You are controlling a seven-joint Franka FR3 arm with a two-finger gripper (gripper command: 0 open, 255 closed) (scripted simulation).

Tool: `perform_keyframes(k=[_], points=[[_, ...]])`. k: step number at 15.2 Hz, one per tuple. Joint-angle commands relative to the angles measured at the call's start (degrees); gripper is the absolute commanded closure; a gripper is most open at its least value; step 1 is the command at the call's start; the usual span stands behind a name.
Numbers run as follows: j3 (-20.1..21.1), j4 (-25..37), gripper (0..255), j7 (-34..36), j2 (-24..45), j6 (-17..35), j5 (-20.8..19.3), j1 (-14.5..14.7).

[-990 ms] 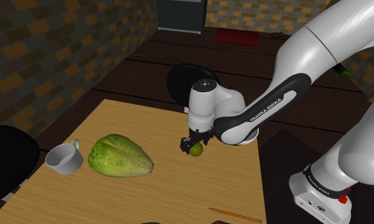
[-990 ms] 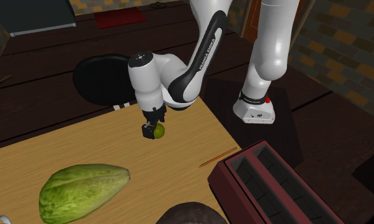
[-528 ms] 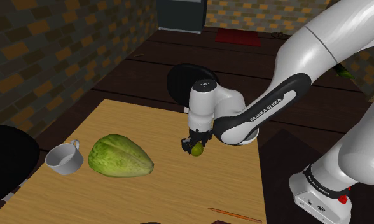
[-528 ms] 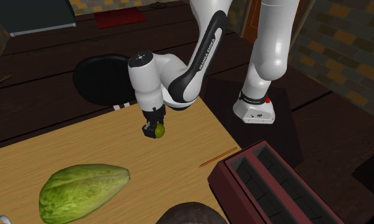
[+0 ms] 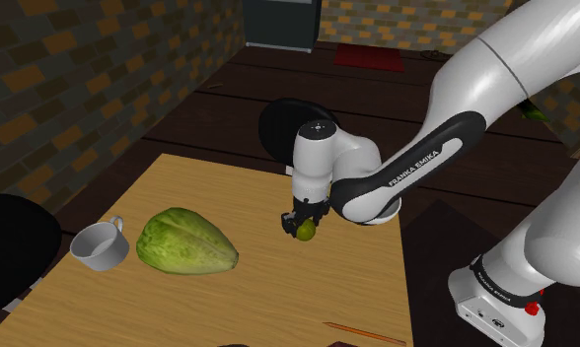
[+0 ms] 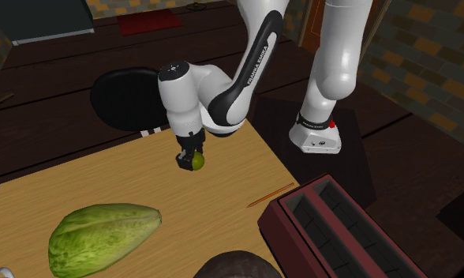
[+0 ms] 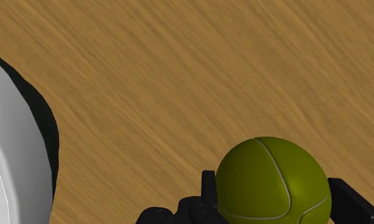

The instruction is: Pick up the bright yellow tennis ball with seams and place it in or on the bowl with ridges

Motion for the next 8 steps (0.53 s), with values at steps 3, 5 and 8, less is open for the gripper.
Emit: perform_keyframes(k=[3, 5, 8], points=[[1.0, 0.3, 255, -2.2, -3.0, -2.6, 3.2, -0.6], [1.3, 0.6, 255, -3.3, -4.5, -4.1, 4.7, -0.9], [1.6, 1.2, 255, -4.8, -6.6, -6.3, 6.7, -1.1]])
